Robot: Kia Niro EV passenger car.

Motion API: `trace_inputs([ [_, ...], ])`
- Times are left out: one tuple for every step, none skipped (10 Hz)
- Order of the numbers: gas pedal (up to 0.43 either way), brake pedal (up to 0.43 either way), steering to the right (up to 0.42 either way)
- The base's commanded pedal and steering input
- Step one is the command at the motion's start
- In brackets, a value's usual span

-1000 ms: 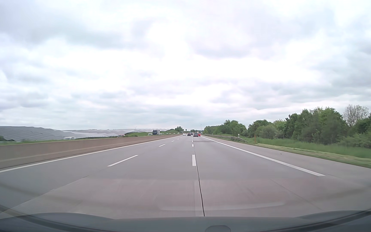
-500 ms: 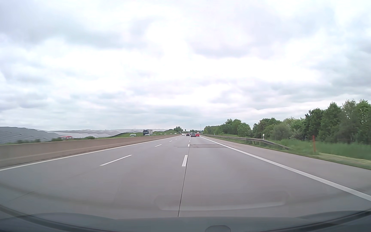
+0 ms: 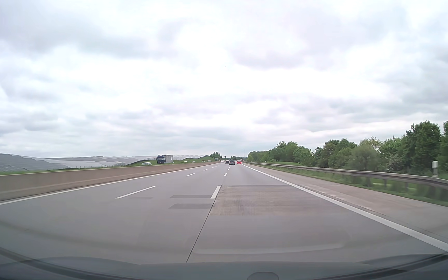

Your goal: Follow the waypoints while adhering to traffic rules and regulations

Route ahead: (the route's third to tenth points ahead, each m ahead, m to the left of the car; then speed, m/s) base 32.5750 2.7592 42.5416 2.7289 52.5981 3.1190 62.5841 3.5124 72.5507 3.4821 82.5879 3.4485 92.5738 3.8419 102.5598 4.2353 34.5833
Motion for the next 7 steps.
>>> trace_inputs([
  [0.228,0.000,-0.003],
  [0.220,0.000,-0.003],
  [0.220,0.000,-0.003],
  [0.220,0.000,-0.003],
  [0.228,0.000,-0.003],
  [0.228,0.000,-0.003],
  [0.228,0.000,-0.003],
])
